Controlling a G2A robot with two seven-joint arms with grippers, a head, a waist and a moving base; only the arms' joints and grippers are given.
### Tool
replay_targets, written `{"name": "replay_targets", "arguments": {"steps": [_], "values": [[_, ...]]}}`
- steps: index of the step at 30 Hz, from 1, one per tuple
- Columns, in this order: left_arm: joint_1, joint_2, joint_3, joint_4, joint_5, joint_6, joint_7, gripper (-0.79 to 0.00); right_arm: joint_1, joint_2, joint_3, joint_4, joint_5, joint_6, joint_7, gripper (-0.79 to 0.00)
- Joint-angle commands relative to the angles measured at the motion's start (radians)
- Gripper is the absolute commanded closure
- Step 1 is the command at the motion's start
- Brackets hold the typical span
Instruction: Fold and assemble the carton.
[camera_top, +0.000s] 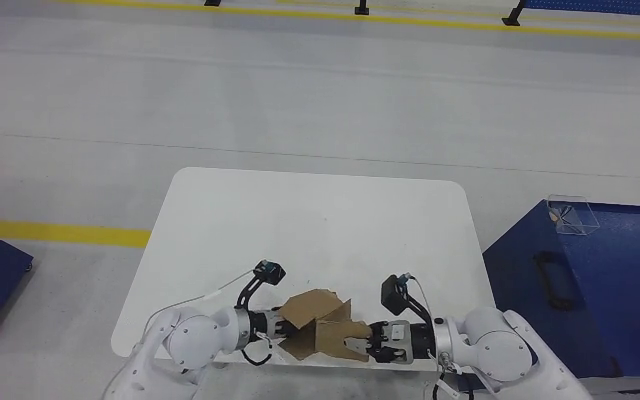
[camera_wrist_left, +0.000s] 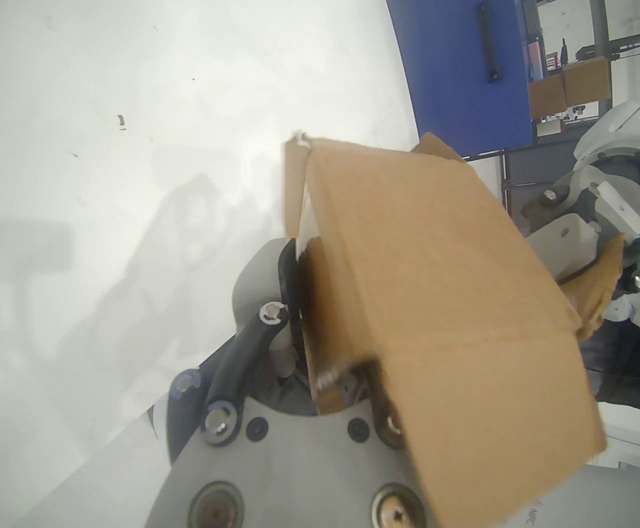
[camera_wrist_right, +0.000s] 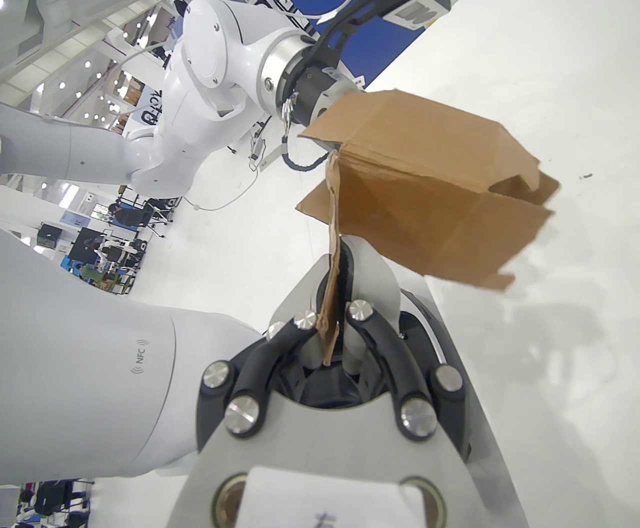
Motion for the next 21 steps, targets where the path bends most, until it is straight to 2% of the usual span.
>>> {"name": "replay_targets", "arguments": {"steps": [1,7,10,13,19,21], "values": [[-0.001,0.001,0.004,0.004,-0.001,0.0,-0.003,0.0,-0.001,0.0,0.001,0.0,0.001,0.006,-0.004,-0.785],[-0.004,0.004,0.0,0.012,-0.045,0.017,-0.024,0.0,-0.003,0.0,0.014,-0.009,-0.03,0.008,-0.043,-0.785],[0.001,0.003,-0.027,0.025,-0.207,0.052,-0.069,0.0,-0.037,0.003,0.083,-0.012,-0.047,0.005,-0.159,-0.785],[-0.004,0.003,-0.06,0.042,-0.368,0.075,-0.107,0.0,-0.101,0.008,0.161,-0.026,0.031,-0.069,-0.242,-0.785],[0.0,0.002,-0.059,0.045,-0.389,0.083,-0.104,0.0,-0.109,0.008,0.168,-0.029,0.043,-0.083,-0.247,-0.785],[-0.009,-0.006,-0.052,0.079,-0.574,0.192,-0.158,0.0,-0.11,0.008,0.169,-0.031,0.008,-0.063,-0.248,-0.785]]}}
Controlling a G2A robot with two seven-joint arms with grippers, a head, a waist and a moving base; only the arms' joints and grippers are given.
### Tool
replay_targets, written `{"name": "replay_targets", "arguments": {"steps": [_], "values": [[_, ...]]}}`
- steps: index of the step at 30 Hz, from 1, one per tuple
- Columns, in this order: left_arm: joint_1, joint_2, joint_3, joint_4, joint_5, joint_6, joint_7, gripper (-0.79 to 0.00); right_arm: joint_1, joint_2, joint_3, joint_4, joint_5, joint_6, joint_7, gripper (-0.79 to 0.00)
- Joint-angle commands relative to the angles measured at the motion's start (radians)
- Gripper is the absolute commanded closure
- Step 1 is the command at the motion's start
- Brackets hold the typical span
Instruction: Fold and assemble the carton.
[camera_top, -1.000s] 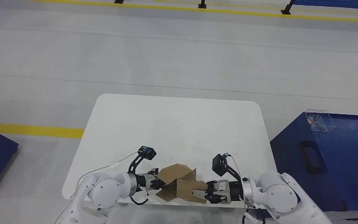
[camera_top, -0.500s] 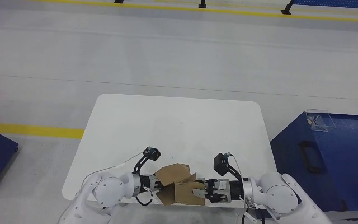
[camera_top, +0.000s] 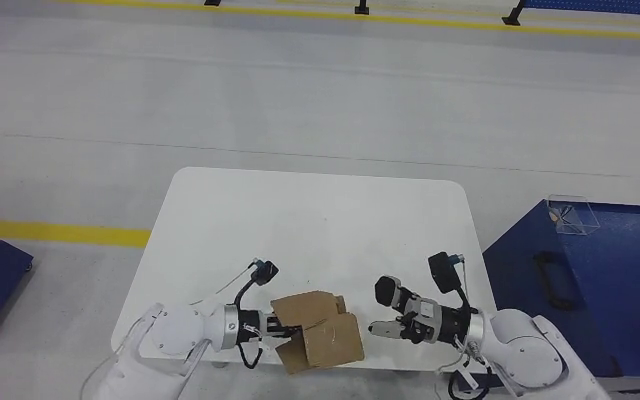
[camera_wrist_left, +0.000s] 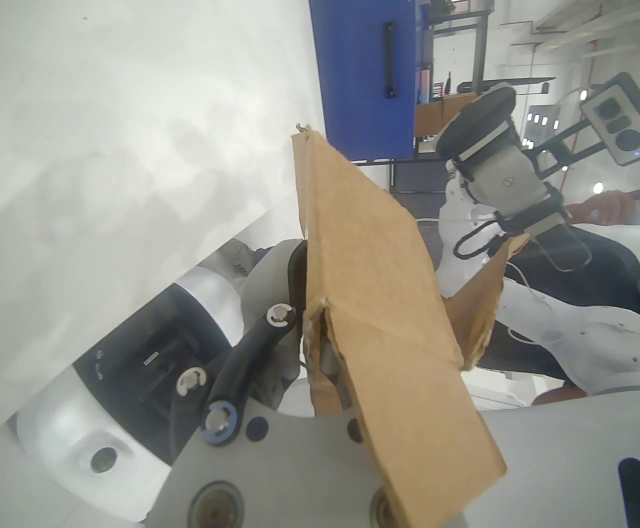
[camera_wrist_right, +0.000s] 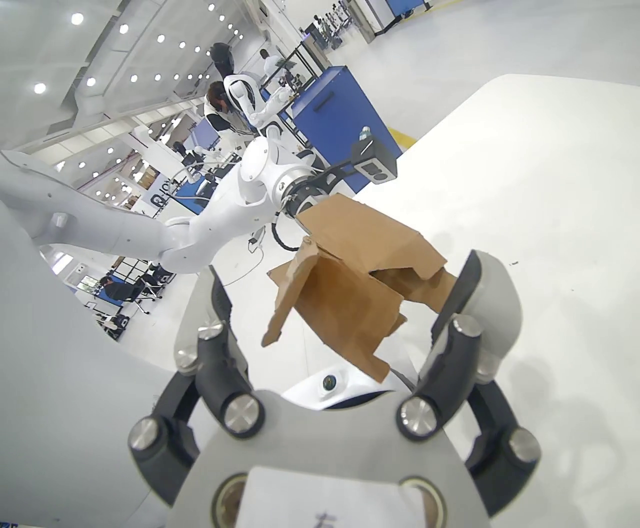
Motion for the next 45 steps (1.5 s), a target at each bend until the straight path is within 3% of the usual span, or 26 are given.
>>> {"name": "replay_targets", "arguments": {"steps": [1,3,8,11,15,21,27,32,37,45], "values": [[-0.029,-0.008,0.005,0.053,-0.289,0.154,-0.097,0.0,-0.001,-0.001,0.005,-0.004,-0.058,0.043,-0.021,-0.785],[-0.078,-0.019,0.007,0.131,-0.475,0.287,-0.121,0.0,-0.01,-0.006,0.014,-0.01,-0.118,0.093,-0.092,-0.785],[-0.186,-0.056,0.077,0.326,-0.822,0.492,-0.155,0.0,-0.049,-0.014,0.029,-0.022,-0.141,0.152,-0.205,-0.785],[-0.229,-0.065,0.125,0.339,-0.778,0.435,-0.142,0.0,-0.058,-0.014,0.033,-0.016,-0.091,0.128,-0.199,-0.785],[-0.222,-0.067,0.127,0.333,-0.8,0.437,-0.144,0.0,-0.058,-0.014,0.033,-0.016,-0.091,0.128,-0.199,-0.785],[-0.194,-0.063,0.124,0.294,-0.813,0.418,-0.105,0.0,-0.068,-0.02,0.051,-0.017,-0.204,0.218,-0.277,-0.785],[-0.18,-0.058,0.123,0.275,-0.827,0.42,-0.107,0.0,-0.044,-0.031,-0.023,-0.011,-0.331,0.33,-0.244,-0.785],[-0.175,-0.055,0.118,0.272,-0.849,0.43,-0.09,0.0,0.014,-0.043,-0.119,0.033,-0.316,0.305,-0.166,-0.785],[-0.179,-0.055,0.126,0.285,-0.867,0.433,-0.075,0.0,0.059,-0.056,-0.176,0.069,-0.323,0.302,-0.169,-0.785],[-0.188,-0.055,0.14,0.311,-0.877,0.437,-0.046,0.0,0.037,-0.053,-0.089,0.056,-0.271,0.274,-0.22,-0.785]]}}
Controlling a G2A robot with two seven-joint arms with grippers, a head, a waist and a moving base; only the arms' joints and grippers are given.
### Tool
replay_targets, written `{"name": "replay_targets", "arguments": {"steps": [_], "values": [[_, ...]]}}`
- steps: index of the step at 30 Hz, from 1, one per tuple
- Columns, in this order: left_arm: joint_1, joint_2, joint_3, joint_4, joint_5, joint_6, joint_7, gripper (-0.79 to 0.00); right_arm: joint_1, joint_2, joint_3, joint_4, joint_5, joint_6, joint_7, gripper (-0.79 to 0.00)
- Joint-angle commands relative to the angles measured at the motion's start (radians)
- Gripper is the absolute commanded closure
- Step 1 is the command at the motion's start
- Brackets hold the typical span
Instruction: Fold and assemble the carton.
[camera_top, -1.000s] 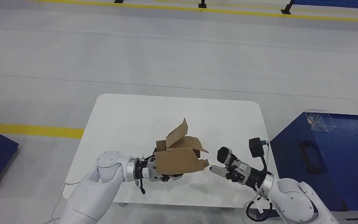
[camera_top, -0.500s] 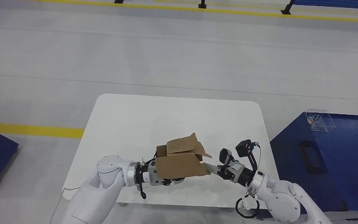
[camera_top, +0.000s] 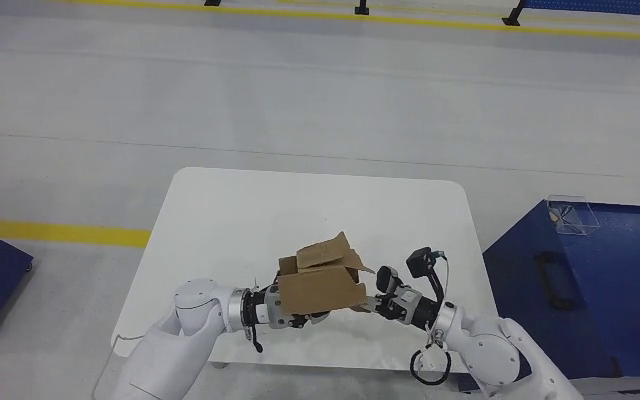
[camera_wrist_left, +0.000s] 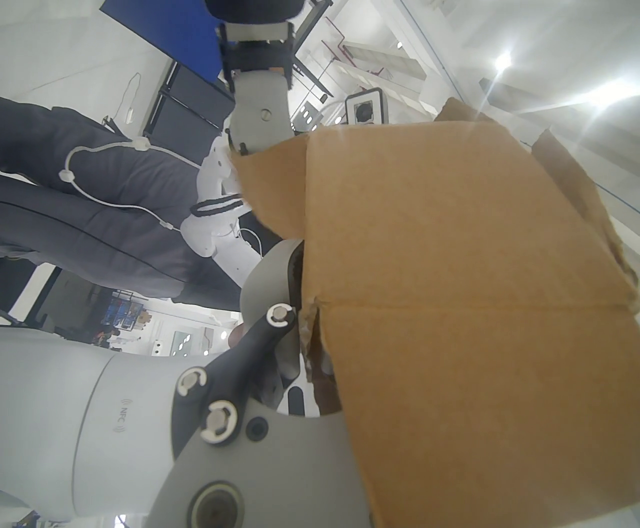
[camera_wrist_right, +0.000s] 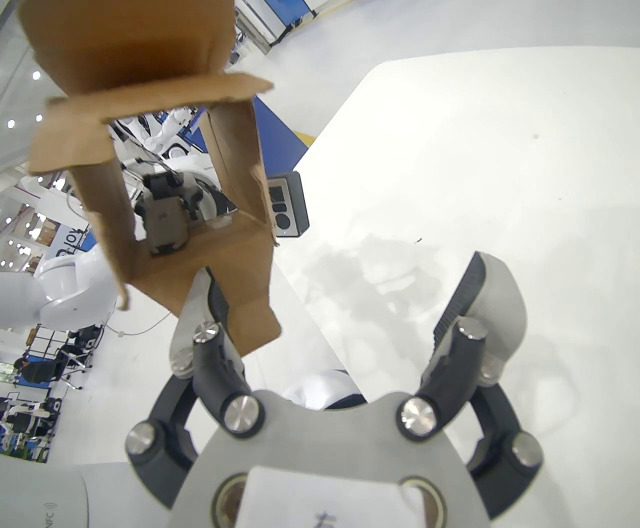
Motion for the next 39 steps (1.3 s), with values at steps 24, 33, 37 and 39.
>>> {"name": "replay_targets", "arguments": {"steps": [24,33,37,39], "values": [[-0.001,0.006,0.02,0.003,0.01,-0.07,0.0,0.0,-0.016,-0.007,0.057,-0.039,0.045,0.018,0.039,-0.785],[0.016,0.017,0.025,-0.044,0.066,-0.142,-0.084,0.0,0.012,-0.016,0.034,-0.006,0.032,0.063,0.055,-0.785],[0.026,0.022,0.031,-0.071,0.088,-0.172,-0.121,0.0,0.029,-0.022,0.004,0.003,0.011,0.077,0.047,-0.785],[0.031,0.024,0.035,-0.081,0.103,-0.18,-0.131,0.0,0.036,-0.025,-0.008,0.007,0.007,0.081,0.047,-0.785]]}}
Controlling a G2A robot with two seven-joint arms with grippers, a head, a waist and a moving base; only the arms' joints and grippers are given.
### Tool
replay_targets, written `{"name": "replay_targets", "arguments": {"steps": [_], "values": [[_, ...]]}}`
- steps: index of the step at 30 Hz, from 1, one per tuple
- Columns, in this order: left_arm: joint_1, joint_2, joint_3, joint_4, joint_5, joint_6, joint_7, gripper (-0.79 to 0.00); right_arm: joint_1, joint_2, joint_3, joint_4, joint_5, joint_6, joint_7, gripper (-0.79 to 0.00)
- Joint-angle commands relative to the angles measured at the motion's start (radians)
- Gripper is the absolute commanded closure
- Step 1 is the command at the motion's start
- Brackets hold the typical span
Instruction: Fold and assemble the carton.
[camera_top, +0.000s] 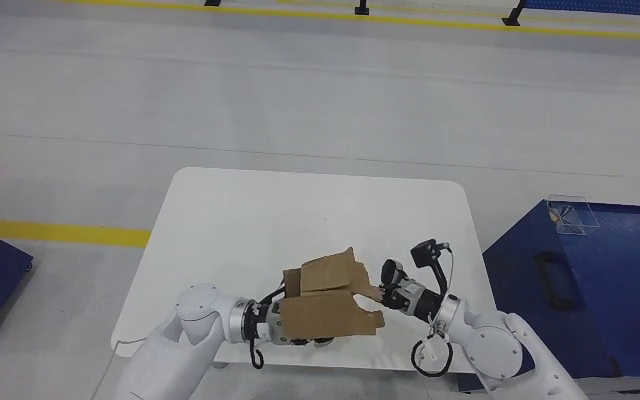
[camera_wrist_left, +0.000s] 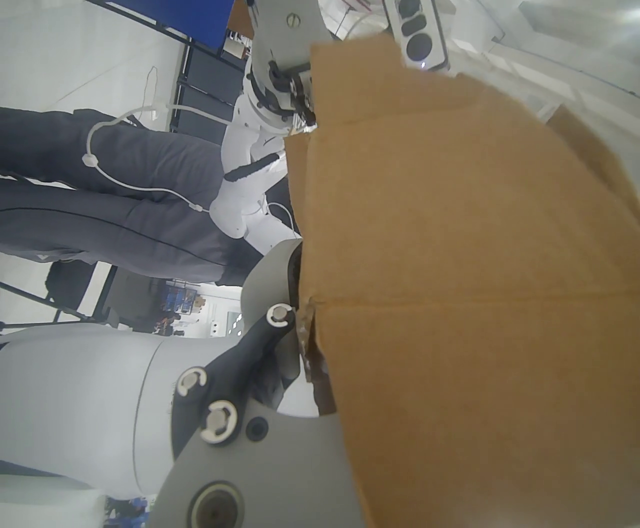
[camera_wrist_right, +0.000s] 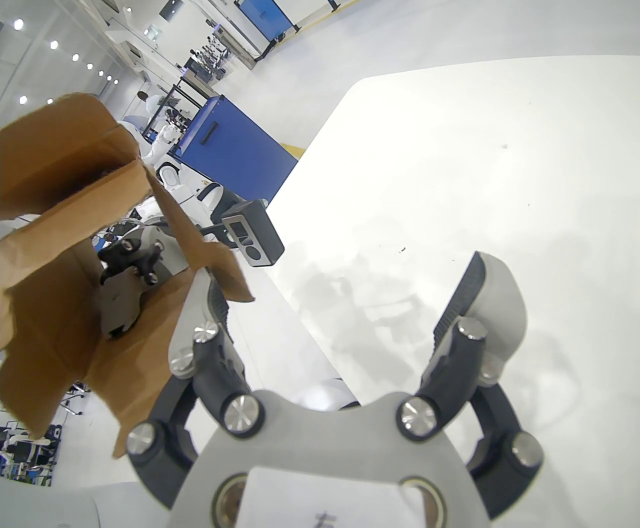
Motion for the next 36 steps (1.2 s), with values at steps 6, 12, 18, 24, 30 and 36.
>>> {"name": "replay_targets", "arguments": {"steps": [6,12,18,24,30,36], "values": [[0.003,0.004,0.006,-0.004,0.01,-0.016,-0.007,0.0,0.024,-0.007,-0.014,0.008,-0.009,0.007,-0.003,-0.785],[-0.005,0.006,-0.005,0.015,0.003,-0.027,0.021,0.0,-0.013,-0.002,0.076,-0.038,0.044,-0.013,-0.041,-0.785],[0.002,0.009,-0.001,0.005,0.085,-0.094,0.083,0.0,-0.087,0.002,0.15,-0.104,0.121,-0.052,-0.045,-0.785],[0.013,0.013,0.002,-0.021,0.147,-0.154,0.123,0.0,-0.056,-0.004,0.074,-0.091,0.083,-0.001,0.041,-0.785],[0.02,0.017,0.001,-0.032,0.163,-0.158,0.129,0.0,-0.008,-0.017,-0.009,-0.061,0.047,0.016,0.047,-0.785],[0.017,0.017,-0.001,-0.016,0.145,-0.152,0.138,0.0,0.0,-0.021,-0.004,-0.047,0.058,0.01,0.039,-0.785]]}}
